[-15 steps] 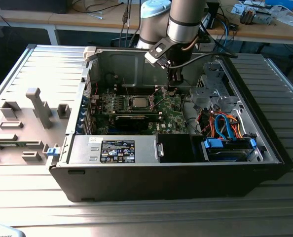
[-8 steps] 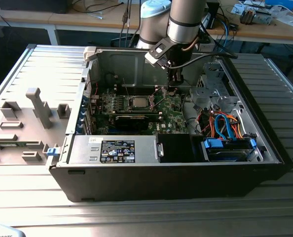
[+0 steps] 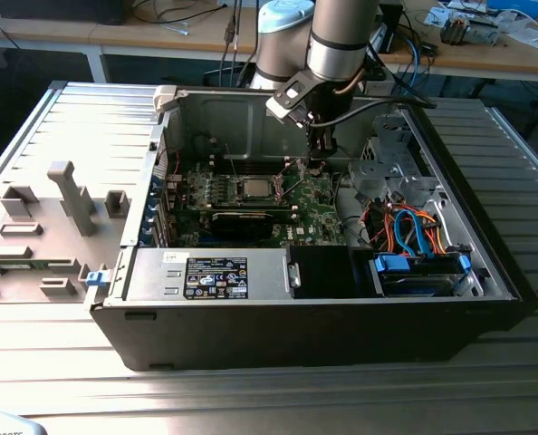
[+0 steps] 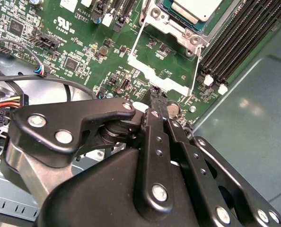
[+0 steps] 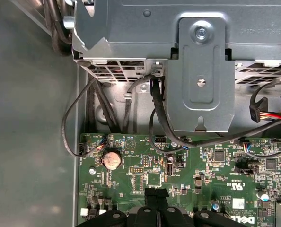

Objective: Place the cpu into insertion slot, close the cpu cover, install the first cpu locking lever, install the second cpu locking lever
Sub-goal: 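Close the cpu cover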

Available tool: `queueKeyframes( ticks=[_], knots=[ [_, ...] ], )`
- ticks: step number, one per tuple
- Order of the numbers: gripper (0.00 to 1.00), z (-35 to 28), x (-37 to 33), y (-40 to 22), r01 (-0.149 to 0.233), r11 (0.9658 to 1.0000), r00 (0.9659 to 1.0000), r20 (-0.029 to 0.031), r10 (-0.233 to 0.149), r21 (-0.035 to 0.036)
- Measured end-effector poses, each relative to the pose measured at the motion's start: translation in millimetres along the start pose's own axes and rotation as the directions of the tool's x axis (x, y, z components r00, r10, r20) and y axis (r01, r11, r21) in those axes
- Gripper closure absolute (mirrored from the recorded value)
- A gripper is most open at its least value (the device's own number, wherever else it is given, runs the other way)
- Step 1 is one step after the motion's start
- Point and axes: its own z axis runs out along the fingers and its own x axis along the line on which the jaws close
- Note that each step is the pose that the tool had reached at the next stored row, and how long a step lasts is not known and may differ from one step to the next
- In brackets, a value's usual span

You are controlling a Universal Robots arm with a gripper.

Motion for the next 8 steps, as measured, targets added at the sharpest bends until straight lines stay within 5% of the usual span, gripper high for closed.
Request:
queueKeyframes(
  ticks=[8],
  knots=[
    [0.89,1.6,0.0,0.0,0.001,1.0000,1.0000,-0.0001,-0.001,0.0000]
  ],
)
